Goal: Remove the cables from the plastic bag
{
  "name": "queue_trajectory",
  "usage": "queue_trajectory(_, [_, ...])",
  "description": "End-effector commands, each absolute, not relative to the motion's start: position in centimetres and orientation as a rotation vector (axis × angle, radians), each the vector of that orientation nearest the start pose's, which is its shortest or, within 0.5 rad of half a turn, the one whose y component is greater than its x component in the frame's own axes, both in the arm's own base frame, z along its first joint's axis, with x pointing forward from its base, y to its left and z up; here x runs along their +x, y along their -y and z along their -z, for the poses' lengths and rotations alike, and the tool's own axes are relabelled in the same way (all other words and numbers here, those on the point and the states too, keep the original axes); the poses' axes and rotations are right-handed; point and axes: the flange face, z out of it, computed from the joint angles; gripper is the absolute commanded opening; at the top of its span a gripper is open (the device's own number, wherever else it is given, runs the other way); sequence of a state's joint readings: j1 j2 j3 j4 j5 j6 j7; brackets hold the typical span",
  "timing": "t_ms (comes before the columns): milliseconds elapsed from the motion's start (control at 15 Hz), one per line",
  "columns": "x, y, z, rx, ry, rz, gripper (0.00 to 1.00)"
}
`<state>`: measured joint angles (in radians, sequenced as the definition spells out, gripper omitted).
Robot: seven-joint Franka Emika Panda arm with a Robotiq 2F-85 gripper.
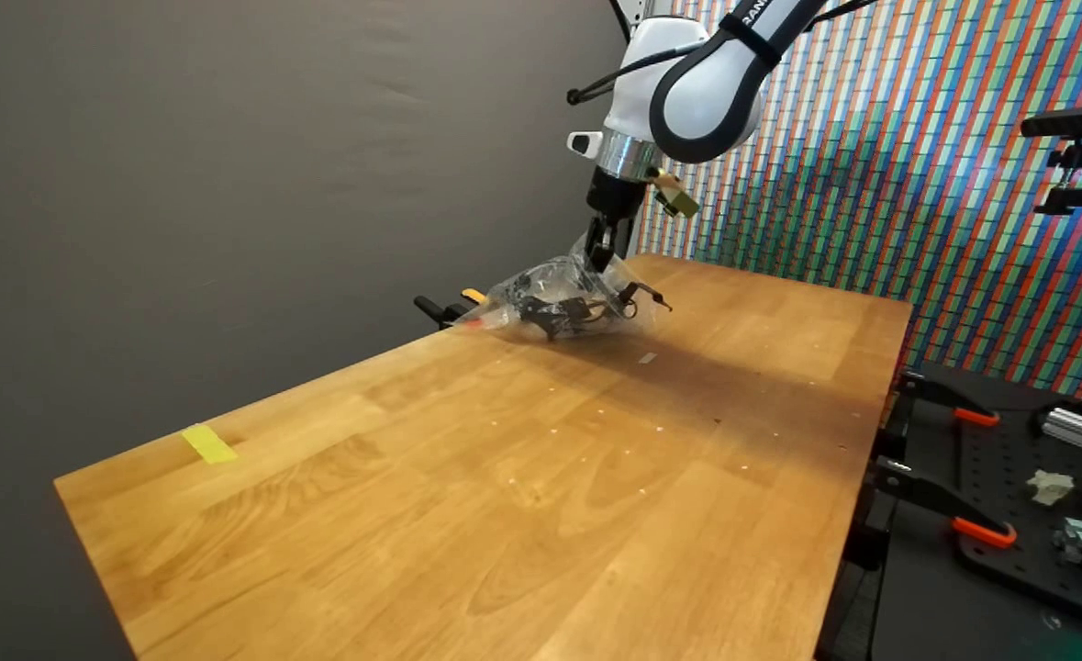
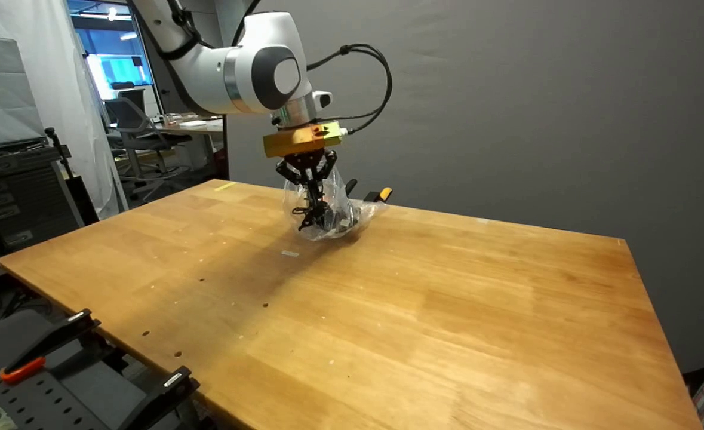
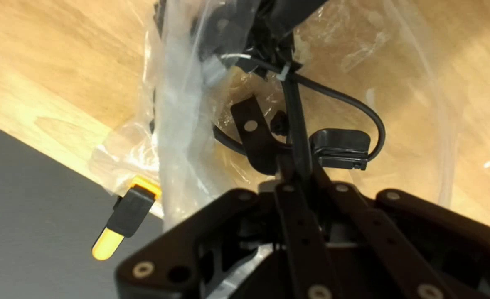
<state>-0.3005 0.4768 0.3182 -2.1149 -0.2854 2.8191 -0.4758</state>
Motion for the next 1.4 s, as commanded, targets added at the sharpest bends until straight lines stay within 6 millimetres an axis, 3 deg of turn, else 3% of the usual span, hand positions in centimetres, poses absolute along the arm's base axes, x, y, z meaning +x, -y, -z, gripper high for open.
queue_trajectory(0, [57.2, -1.8, -25.0, -3.031, 1.036, 0.265, 0.10])
queue_trajectory(267, [55.5, -1.4, -27.1, -3.058, 0.991, 0.123, 0.09])
queue_trajectory(667, [53.4, -0.3, -31.8, -3.128, 0.823, -0.212, 0.09])
queue_trajectory(933, [52.4, 0.5, -36.2, -3.120, 0.706, -0.403, 0.09])
queue_trajectory(1333, [51.4, 0.4, -43.8, -3.142, 0.536, -0.479, 0.09])
